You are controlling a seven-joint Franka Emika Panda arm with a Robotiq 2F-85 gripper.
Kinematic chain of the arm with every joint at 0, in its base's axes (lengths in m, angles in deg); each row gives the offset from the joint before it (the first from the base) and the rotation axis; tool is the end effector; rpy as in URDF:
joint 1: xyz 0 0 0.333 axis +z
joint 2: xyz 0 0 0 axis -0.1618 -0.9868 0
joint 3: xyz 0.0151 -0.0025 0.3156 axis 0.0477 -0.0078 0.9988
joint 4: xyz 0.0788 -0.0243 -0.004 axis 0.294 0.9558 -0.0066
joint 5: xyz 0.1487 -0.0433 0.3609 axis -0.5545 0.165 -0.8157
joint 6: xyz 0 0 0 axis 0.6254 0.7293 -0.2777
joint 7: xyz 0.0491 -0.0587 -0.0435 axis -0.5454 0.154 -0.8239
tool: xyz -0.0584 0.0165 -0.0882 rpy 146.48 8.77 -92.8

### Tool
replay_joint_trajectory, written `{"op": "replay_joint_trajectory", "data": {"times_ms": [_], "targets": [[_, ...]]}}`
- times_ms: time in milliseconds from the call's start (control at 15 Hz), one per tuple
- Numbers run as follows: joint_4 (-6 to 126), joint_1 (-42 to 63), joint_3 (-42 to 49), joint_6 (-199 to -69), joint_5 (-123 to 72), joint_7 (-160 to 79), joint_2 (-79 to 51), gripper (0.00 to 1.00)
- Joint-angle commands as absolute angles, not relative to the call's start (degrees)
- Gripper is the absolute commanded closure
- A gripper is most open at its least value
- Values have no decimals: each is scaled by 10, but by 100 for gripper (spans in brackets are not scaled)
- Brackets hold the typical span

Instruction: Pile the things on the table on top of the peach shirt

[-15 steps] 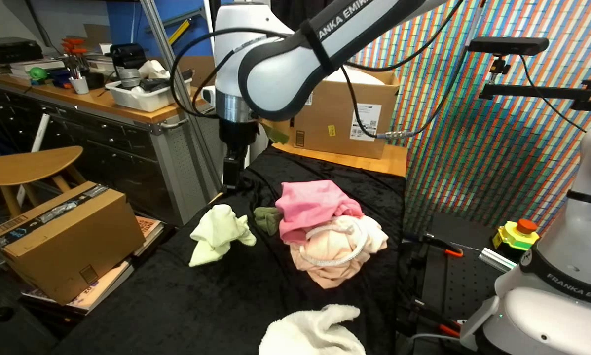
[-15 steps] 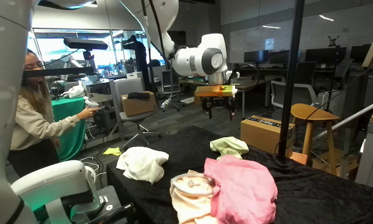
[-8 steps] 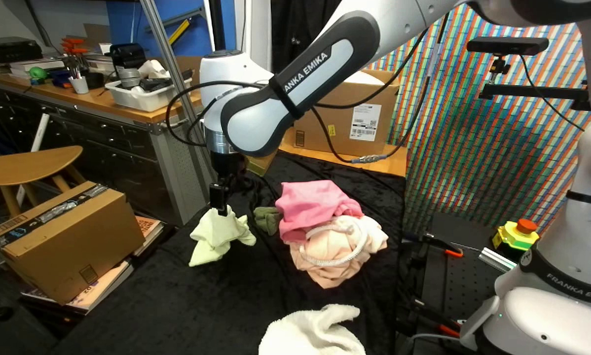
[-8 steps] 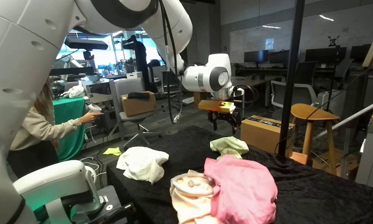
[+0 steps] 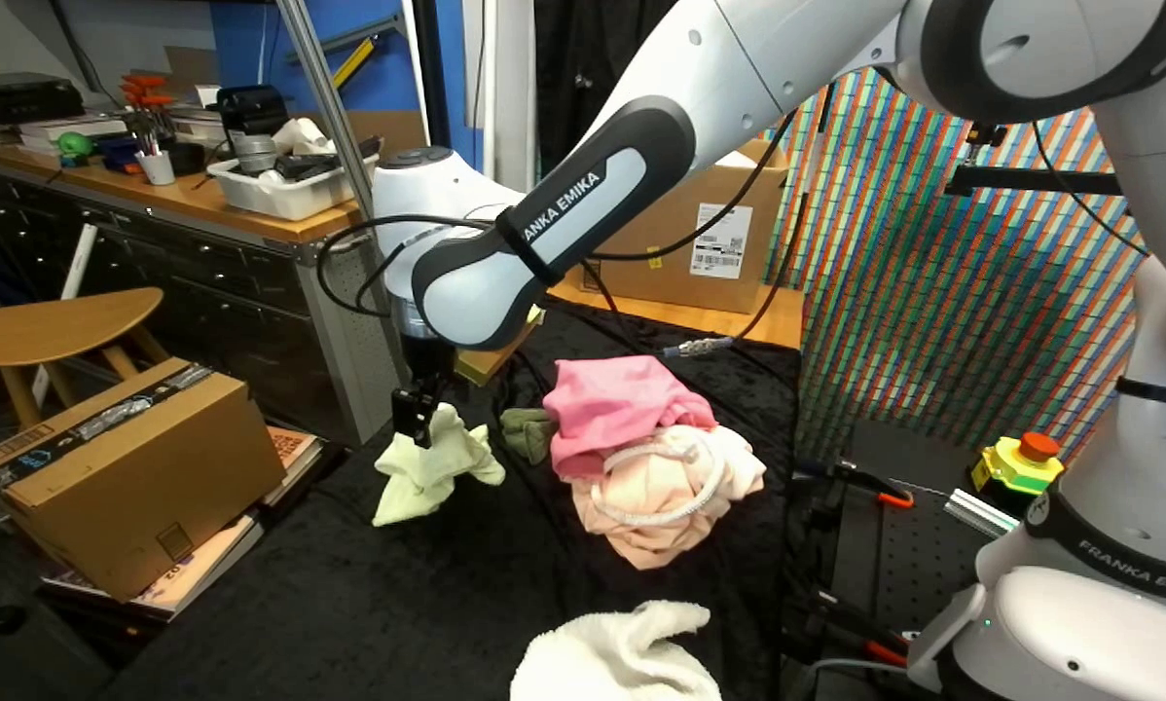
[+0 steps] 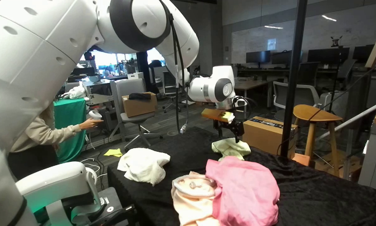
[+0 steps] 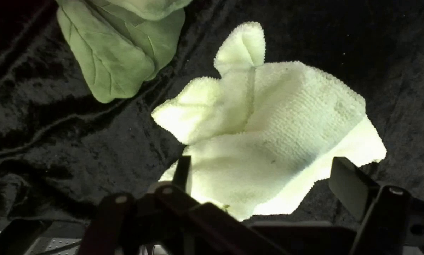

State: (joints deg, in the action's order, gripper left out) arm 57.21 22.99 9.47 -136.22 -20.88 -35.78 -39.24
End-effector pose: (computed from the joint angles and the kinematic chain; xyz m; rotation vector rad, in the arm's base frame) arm 0.6873 0.1843 0.2197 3.0758 0.2859 0.1650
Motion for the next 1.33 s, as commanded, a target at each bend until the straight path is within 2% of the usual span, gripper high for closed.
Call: {"op": "replay_joint_trajectory", "data": {"times_ms": [0,667,733,800,933,1267], "targets": [[525,245,78,-1353,-199,-329,-433,0],[495,240,81,-1360,-209,-333,-471,0],[496,239,82,-1360,-210,-335,-471,4],[495,239,83,-1361,-210,-336,-471,27],[496,237,84,-1361,-210,-341,-472,31],[507,230,90,-1360,-213,-354,-463,69]]}}
